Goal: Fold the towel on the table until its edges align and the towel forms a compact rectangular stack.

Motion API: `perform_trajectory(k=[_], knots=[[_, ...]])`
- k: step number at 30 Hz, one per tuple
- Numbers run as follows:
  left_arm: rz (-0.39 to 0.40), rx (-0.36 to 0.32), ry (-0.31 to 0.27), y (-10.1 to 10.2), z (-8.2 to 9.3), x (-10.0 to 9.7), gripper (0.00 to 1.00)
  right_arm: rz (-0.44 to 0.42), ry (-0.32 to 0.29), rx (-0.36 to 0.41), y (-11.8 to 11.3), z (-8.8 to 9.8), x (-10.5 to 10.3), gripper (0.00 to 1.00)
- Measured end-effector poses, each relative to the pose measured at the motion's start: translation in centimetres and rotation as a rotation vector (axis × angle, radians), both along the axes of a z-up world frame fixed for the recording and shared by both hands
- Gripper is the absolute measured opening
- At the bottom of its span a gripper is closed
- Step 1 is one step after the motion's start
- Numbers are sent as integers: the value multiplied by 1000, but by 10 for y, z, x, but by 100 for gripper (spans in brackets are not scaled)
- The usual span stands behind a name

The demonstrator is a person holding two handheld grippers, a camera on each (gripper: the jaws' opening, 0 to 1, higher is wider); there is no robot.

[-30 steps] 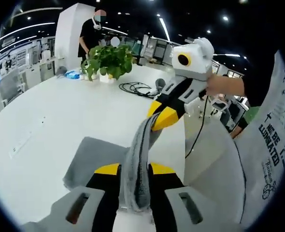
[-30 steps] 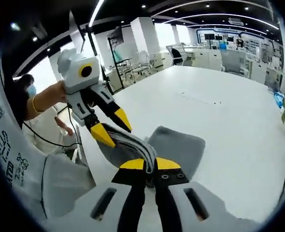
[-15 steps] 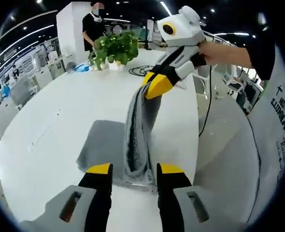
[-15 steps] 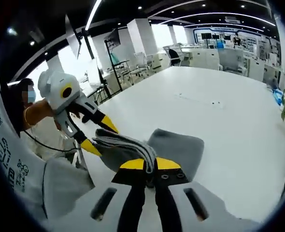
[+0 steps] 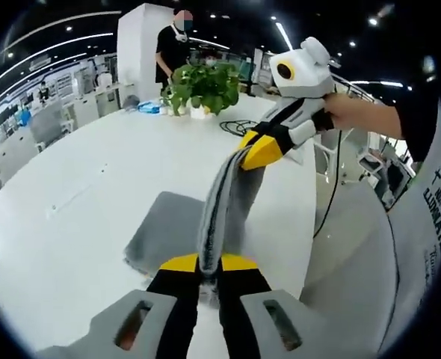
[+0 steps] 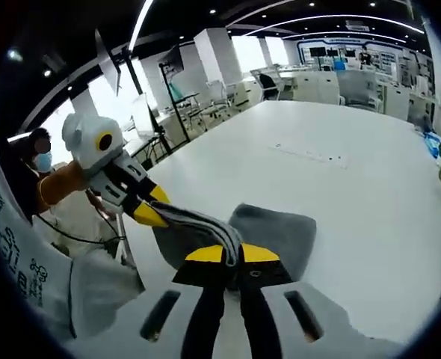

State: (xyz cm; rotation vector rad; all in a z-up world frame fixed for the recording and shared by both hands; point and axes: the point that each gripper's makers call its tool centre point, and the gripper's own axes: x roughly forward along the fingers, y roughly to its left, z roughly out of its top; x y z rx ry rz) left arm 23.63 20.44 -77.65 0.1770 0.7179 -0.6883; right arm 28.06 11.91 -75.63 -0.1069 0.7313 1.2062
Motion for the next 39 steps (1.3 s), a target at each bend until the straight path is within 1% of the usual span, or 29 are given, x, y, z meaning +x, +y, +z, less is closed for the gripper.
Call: perform_trajectory(k=[2, 4, 8, 12, 18, 21, 23, 24, 25, 27, 29, 33, 38, 39], knots=[[15, -12, 1, 2, 0, 5, 8, -10, 13, 6, 2, -2, 6, 4], [38, -42, -4, 3, 2, 11, 8, -14, 10, 6, 4, -3, 12, 4], [66, -49, -10, 8, 1, 21, 8, -24, 13, 20, 8, -5, 22, 4], [101, -76, 4, 12, -5, 32, 8, -25, 7, 5, 13, -14, 32, 4], [127, -68, 7, 19, -16, 52, 8, -32, 15, -7, 19, -30, 51, 4], [135, -65, 17, 22, -27, 63, 8, -37, 31, -20, 22, -44, 64, 4], [134, -62, 26, 24, -33, 68, 8, -45, 52, -37, 23, -53, 68, 4], [131, -56, 30, 24, -36, 70, 8, -43, 54, -43, 24, -58, 70, 4], [129, -32, 32, 26, -42, 73, 8, -41, 59, -46, 25, -61, 71, 4], [146, -27, 38, 27, -48, 76, 8, -57, 79, -51, 26, -69, 74, 4], [162, -28, 52, 29, -56, 80, 8, -59, 85, -60, 27, -75, 76, 4], [196, -20, 82, 33, -75, 86, 9, -67, 113, -83, 28, -92, 82, 4], [263, -5, 109, 38, -100, 97, 9, -72, 120, -104, 31, -106, 89, 4], [278, -10, 126, 38, -105, 98, 9, -71, 119, -112, 31, -109, 90, 4]])
